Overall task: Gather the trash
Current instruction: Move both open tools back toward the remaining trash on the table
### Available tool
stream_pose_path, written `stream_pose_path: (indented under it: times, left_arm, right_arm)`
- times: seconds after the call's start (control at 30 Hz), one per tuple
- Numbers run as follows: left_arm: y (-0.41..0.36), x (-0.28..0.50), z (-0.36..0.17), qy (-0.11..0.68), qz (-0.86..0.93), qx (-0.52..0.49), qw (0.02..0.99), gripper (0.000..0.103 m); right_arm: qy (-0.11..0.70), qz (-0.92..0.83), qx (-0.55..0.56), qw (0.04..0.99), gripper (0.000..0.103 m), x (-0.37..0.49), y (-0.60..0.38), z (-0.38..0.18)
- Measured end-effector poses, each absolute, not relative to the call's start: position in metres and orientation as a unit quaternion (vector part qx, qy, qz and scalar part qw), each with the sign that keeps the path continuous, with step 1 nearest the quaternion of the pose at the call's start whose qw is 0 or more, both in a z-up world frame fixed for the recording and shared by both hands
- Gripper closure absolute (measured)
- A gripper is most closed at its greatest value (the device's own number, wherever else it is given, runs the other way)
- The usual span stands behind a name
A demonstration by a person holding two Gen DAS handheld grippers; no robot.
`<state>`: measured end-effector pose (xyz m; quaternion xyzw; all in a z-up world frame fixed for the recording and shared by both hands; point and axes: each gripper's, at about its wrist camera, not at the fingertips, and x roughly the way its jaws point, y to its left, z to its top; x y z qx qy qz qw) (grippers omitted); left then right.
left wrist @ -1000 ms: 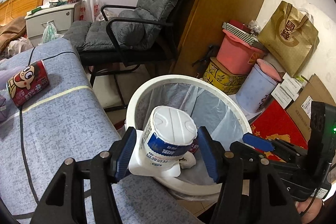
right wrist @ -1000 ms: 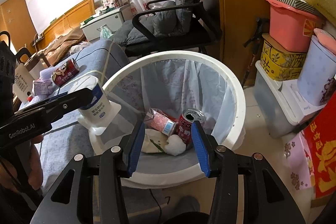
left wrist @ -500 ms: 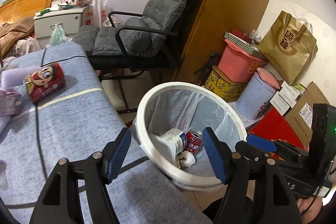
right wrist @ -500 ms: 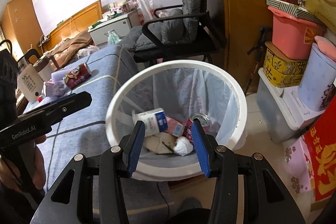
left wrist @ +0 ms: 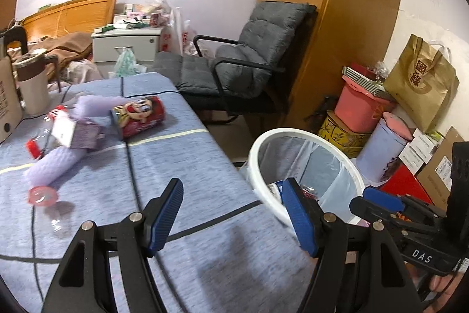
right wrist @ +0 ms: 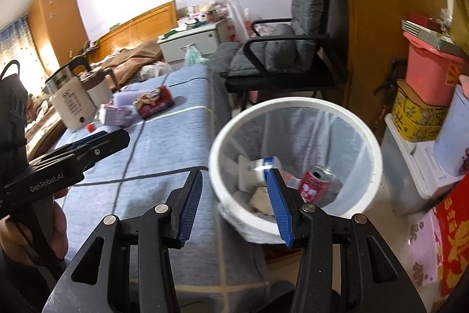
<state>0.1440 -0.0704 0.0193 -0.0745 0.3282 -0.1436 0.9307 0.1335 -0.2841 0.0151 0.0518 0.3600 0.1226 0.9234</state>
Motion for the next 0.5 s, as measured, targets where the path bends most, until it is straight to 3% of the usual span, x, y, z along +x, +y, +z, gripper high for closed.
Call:
stream_pose_path:
  times: [0.5]
  left_arm:
    - [-0.007,0.105,0.011,0.316,-0.059,-0.074,0.944,0.031]
  right_arm:
    - [0.357,0.189,0.045,0.913,0.056,0.125,-0.237,0.014]
